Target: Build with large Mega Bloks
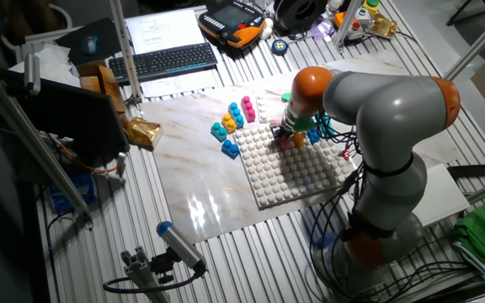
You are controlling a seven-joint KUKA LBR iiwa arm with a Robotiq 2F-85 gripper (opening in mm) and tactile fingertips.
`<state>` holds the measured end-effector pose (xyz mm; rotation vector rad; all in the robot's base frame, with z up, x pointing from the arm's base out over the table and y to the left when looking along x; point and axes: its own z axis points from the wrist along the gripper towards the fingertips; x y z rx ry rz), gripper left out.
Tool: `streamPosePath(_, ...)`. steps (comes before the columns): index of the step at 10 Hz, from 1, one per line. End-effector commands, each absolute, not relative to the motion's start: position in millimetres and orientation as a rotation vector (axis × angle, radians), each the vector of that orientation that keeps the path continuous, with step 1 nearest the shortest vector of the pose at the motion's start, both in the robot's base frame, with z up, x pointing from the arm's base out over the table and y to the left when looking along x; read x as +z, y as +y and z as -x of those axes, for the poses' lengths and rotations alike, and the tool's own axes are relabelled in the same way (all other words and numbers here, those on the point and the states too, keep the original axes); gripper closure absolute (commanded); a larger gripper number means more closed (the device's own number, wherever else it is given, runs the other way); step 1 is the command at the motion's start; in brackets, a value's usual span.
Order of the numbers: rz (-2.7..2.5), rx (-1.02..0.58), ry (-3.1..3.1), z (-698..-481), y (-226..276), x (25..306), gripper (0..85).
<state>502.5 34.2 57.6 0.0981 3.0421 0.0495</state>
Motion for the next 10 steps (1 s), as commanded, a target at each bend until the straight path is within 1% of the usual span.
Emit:
streamPosePath(1,-0.099,0.049,3.047,-502.3,34.2,56.7,84.3)
streamPosePath(10,-0.090,0.056,3.059,-504.6,34.3,57.6,83.7)
